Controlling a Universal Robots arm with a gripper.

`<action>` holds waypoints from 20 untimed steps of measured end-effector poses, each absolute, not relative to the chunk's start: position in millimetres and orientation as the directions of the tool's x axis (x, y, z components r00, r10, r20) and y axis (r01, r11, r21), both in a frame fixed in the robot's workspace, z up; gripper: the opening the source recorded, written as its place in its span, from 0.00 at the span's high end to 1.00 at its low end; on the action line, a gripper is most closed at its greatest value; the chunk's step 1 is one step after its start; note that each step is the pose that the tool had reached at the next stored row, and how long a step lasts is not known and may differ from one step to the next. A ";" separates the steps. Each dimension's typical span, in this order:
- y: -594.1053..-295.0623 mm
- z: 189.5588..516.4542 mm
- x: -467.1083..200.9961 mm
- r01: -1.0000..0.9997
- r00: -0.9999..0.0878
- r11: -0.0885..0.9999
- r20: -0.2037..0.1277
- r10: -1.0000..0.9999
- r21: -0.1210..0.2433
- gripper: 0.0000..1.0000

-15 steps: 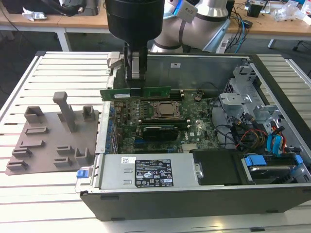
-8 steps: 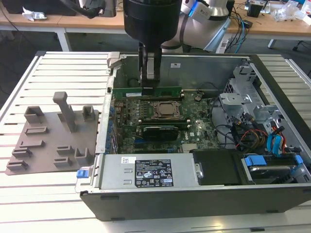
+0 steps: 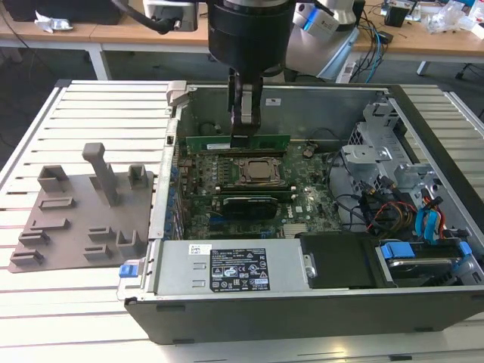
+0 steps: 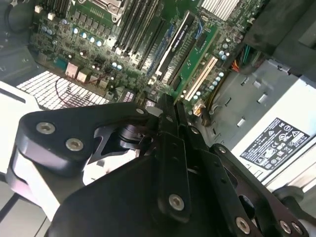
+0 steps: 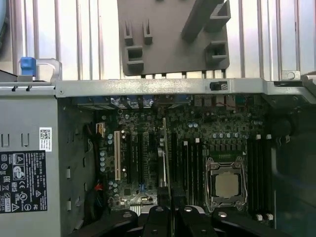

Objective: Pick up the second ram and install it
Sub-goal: 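Pick up the second ram and move it above second insertion slot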

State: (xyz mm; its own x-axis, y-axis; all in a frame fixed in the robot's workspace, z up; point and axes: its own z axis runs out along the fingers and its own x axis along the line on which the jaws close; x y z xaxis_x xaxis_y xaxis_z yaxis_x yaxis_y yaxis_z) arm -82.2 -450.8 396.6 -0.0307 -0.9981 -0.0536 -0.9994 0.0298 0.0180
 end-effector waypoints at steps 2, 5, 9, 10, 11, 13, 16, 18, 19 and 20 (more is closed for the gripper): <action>-449.2 394.6 -79.9 -0.999 -0.031 0.030 -0.054 -0.998 0.018 0.86; -446.6 391.4 -77.3 -0.999 -0.031 0.030 -0.054 -0.998 0.018 0.86; -443.6 385.3 -66.5 -0.999 -0.031 0.030 -0.053 -0.998 0.020 0.86; -442.4 382.4 -64.0 -0.999 -0.031 0.030 -0.054 -0.998 0.021 0.86; -441.7 380.8 -62.8 -0.999 -0.031 0.030 -0.054 -0.998 0.021 0.86; -439.6 375.7 -59.1 -0.999 -0.031 0.030 -0.053 -0.998 0.023 0.86; -438.3 368.6 -55.0 -0.999 -0.031 0.030 -0.053 -0.998 0.024 0.86; -437.6 364.8 -52.1 -0.999 -0.031 0.030 -0.053 -0.998 0.024 0.86; -437.4 363.1 -50.9 -0.999 -0.031 0.030 -0.053 -0.998 0.024 0.86; -437.2 361.5 -49.8 -0.999 -0.031 0.030 -0.053 -0.998 0.024 0.86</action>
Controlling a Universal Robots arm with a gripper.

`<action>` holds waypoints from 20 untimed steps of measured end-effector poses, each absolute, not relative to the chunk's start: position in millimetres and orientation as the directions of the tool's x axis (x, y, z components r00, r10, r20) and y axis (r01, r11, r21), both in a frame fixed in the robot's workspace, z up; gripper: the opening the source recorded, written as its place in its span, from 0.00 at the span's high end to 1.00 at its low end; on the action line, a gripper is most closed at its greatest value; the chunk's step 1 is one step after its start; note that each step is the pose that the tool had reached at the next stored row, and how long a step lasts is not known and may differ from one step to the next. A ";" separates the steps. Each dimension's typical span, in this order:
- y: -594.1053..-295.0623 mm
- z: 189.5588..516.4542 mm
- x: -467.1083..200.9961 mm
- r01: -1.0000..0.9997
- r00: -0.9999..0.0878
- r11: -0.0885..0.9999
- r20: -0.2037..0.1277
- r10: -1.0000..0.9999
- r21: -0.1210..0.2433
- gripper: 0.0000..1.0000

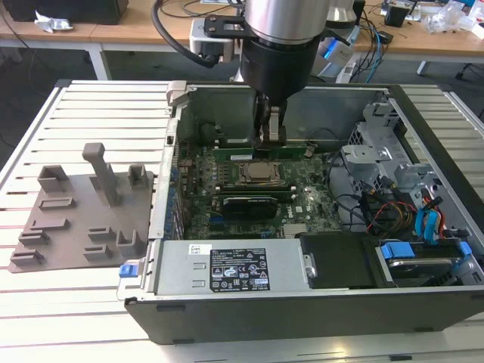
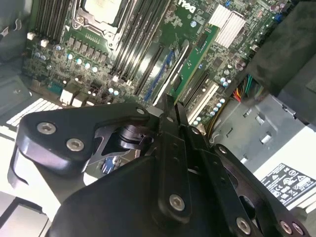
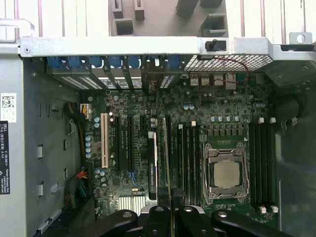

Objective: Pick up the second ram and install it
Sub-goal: 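Pick up the second ram and move it above second insertion slot, then insert the second ram into the second slot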

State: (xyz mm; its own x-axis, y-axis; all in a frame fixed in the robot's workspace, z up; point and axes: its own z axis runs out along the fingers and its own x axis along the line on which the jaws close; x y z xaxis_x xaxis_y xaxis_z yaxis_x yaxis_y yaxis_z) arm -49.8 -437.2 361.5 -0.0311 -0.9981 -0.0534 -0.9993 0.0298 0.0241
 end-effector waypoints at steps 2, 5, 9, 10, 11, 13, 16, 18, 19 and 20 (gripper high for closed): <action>-436.8 357.4 -46.8 -0.999 -0.031 0.030 -0.054 -0.998 0.024 0.86; -436.8 355.9 -45.9 -0.999 -0.031 0.030 -0.053 -0.998 0.024 0.86; -436.8 355.9 -45.8 -0.999 -0.031 0.030 -0.053 -0.998 0.024 0.86; -436.8 355.9 -45.8 -0.999 -0.031 0.030 -0.053 -0.998 0.024 0.86; -436.8 355.9 -45.8 -0.999 -0.031 0.030 -0.053 -0.998 0.024 0.86; -436.8 355.8 -45.7 -0.999 -0.031 0.030 -0.053 -0.998 0.024 0.86; -436.8 349.4 -46.0 -0.999 -0.031 0.030 -0.054 -0.998 0.024 0.86; -436.8 345.6 -46.1 -0.999 -0.031 0.030 -0.055 -0.998 0.024 0.86; -436.8 344.3 -46.2 -0.999 -0.031 0.030 -0.058 -0.998 0.024 0.86; -436.8 343.0 -46.1 -0.999 -0.031 0.030 -0.064 -0.997 0.025 0.86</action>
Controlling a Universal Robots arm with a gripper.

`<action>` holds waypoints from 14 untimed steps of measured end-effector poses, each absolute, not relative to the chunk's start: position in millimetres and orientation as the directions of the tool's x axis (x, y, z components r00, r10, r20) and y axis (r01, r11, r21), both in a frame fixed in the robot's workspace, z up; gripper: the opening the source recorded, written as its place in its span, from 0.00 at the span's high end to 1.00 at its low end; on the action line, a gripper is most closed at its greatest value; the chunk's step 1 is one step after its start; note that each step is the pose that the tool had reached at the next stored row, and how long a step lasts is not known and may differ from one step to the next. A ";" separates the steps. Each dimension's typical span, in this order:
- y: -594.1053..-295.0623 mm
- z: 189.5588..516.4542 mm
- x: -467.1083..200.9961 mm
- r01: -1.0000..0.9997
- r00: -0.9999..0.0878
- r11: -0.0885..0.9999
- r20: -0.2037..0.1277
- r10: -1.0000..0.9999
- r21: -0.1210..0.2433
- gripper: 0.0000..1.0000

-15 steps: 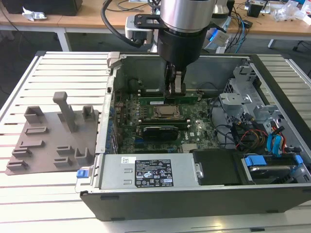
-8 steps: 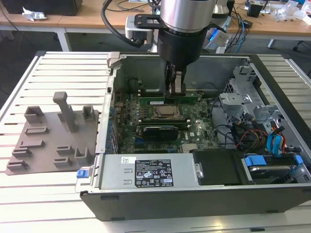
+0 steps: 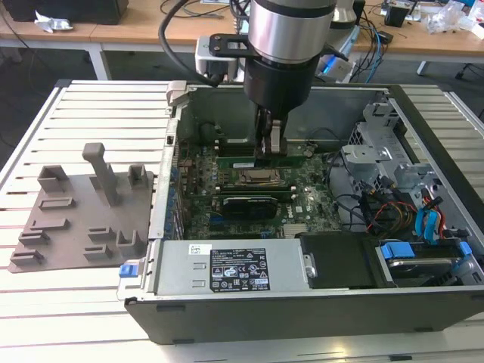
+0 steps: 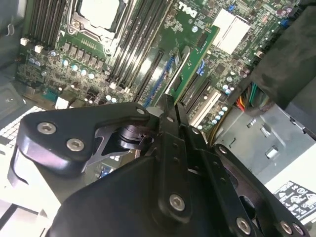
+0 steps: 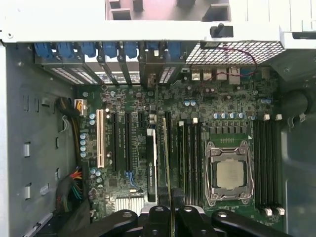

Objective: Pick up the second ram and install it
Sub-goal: 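Insert the second ram into the second slot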

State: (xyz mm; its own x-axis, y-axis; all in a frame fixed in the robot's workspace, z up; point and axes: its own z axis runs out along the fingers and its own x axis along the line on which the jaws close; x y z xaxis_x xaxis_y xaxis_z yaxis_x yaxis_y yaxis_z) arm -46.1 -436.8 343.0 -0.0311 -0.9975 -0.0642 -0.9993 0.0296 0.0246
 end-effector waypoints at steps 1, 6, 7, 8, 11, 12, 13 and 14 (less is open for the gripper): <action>-436.8 341.5 -46.1 -0.999 -0.031 0.030 -0.069 -0.997 0.025 0.86; -436.8 333.8 -46.0 -0.999 -0.031 0.029 -0.072 -0.997 0.025 0.86; -436.8 333.1 -46.1 -0.999 -0.031 0.029 -0.073 -0.997 0.025 0.86; -436.8 332.3 -46.1 -0.999 -0.031 0.029 -0.073 -0.997 0.025 0.86; -436.8 328.1 -46.1 -0.999 -0.031 0.029 -0.073 -0.997 0.025 0.86; -436.7 326.0 -46.1 -0.999 -0.031 0.029 -0.073 -0.997 0.025 0.86; -436.7 325.0 -46.1 -0.999 -0.031 0.029 -0.073 -0.997 0.025 0.86; -436.8 324.0 -46.1 -0.999 -0.031 0.029 -0.073 -0.997 0.025 0.86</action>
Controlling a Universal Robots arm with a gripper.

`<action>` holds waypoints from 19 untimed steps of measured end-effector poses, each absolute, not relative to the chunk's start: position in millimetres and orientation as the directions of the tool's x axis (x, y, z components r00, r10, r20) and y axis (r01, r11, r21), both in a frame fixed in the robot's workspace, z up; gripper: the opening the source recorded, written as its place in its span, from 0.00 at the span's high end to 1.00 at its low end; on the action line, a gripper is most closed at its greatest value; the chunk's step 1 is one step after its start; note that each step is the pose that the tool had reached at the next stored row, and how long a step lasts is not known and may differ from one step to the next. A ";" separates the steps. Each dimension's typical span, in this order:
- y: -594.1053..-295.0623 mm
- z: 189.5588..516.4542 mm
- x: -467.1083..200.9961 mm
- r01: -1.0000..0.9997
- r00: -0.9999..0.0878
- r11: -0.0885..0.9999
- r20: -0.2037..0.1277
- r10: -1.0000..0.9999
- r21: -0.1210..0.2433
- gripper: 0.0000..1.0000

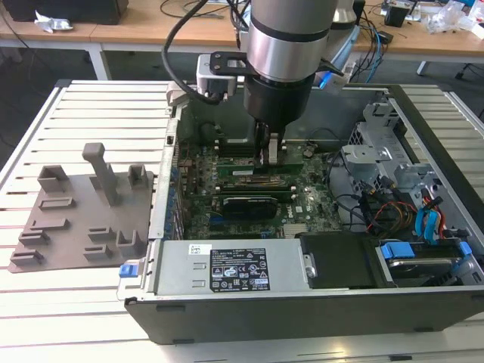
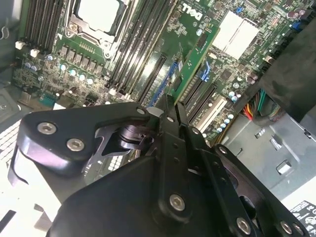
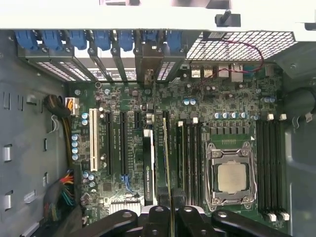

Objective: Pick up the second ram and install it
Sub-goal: 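Insert the second ram into the second slot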

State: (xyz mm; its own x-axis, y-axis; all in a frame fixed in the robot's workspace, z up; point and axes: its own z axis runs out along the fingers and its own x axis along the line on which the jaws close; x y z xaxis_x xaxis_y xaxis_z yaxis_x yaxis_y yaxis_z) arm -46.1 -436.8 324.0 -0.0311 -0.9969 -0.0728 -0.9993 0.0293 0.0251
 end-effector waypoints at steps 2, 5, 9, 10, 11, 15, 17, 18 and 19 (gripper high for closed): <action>-436.8 322.5 -46.1 -0.999 -0.031 0.029 -0.073 -0.997 0.025 0.86; -436.8 318.8 -46.1 -0.999 -0.031 0.029 -0.073 -0.997 0.025 0.86; -436.7 311.0 -46.1 -0.999 -0.031 0.029 -0.073 -0.997 0.025 0.86; -436.8 310.3 -46.0 -0.999 -0.031 0.029 -0.073 -0.997 0.025 0.86; -436.7 309.5 -46.0 -0.999 -0.031 0.029 -0.073 -0.997 0.025 0.86; -436.2 303.8 -46.0 -0.999 -0.031 0.029 -0.073 -0.997 0.025 0.86; -435.0 301.8 -46.1 -0.999 -0.031 0.029 -0.073 -0.997 0.025 0.86; -434.7 301.2 -46.0 -0.999 -0.031 0.029 -0.073 -0.997 0.025 0.86; -434.2 300.5 -46.1 -0.999 -0.031 0.029 -0.073 -0.997 0.025 0.86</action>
